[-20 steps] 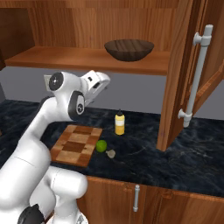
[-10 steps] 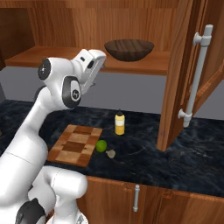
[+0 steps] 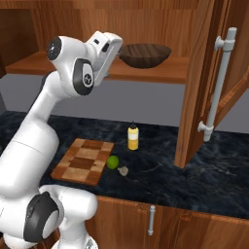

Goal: Open the cabinet. Place the bowl and condiment on the counter. Then place the lime and garlic on the cutting board.

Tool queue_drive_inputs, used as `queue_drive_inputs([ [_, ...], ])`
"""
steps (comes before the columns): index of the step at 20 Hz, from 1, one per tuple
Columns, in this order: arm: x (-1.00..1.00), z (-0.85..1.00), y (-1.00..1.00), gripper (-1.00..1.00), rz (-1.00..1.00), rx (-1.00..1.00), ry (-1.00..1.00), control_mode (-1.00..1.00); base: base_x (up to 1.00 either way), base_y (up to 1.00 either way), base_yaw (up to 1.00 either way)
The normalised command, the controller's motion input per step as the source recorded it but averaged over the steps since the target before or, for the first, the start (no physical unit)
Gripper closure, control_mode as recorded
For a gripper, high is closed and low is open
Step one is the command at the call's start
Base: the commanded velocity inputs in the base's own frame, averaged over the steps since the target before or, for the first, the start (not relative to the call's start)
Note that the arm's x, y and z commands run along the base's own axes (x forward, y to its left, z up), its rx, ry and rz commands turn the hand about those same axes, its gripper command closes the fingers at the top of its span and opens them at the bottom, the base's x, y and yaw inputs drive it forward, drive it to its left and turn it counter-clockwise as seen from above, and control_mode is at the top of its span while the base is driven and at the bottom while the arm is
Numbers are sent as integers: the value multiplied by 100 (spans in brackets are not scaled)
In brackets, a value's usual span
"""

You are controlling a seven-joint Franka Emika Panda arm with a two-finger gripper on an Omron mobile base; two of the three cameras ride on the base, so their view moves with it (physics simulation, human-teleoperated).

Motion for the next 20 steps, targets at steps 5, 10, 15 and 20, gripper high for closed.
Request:
queue_drive_inputs([
  [5,70,-3,-5,-100,0,-9,0,-100,0,0,0],
  [10,59,0,-15,-100,0,-3,3,-100,0,0,0],
  [15,58,-2,-34,-100,0,0,12,-100,0,0,0],
  [20,43,-7,-29,-100,0,0,7,-100,0,0,0],
])
